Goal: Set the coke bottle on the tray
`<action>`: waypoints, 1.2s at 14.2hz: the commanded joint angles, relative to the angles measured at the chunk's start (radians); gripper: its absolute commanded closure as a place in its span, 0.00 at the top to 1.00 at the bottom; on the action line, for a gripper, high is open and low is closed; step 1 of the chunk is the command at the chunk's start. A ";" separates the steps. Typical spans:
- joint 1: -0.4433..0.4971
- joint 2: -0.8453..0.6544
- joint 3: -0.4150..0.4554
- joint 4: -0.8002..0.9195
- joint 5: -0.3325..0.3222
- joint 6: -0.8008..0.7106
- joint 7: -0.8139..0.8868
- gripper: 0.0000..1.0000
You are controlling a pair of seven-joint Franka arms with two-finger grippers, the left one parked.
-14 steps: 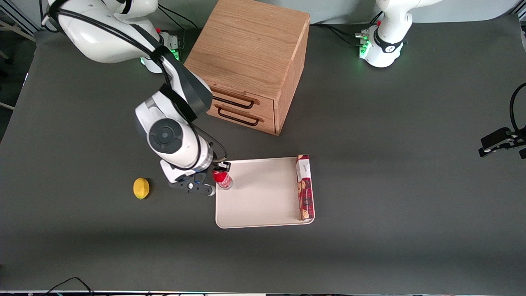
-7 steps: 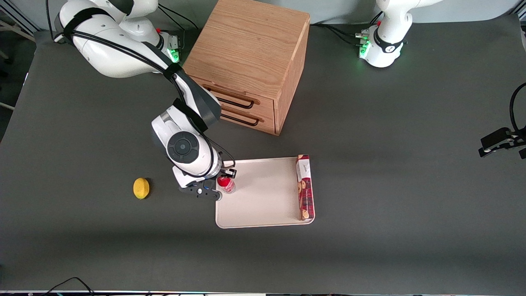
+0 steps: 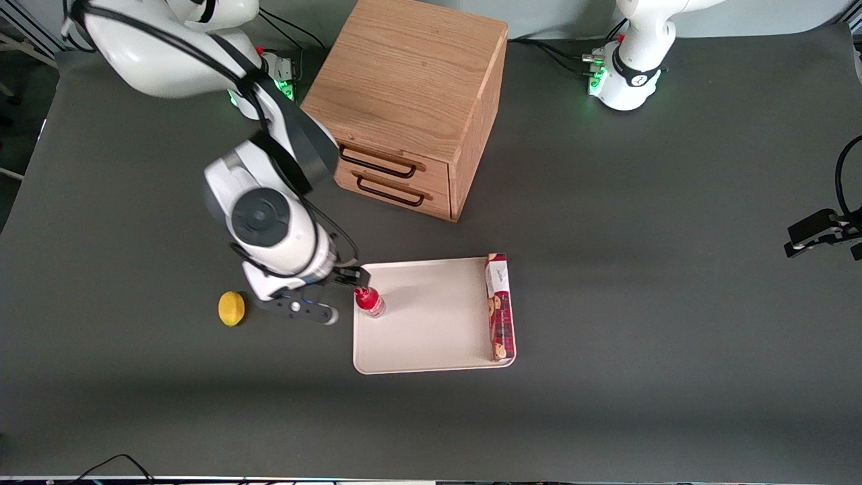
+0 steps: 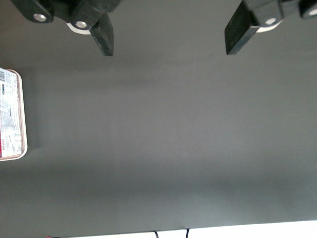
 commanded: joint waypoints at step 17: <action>-0.119 -0.743 -0.522 -0.575 0.295 -0.089 -0.764 1.00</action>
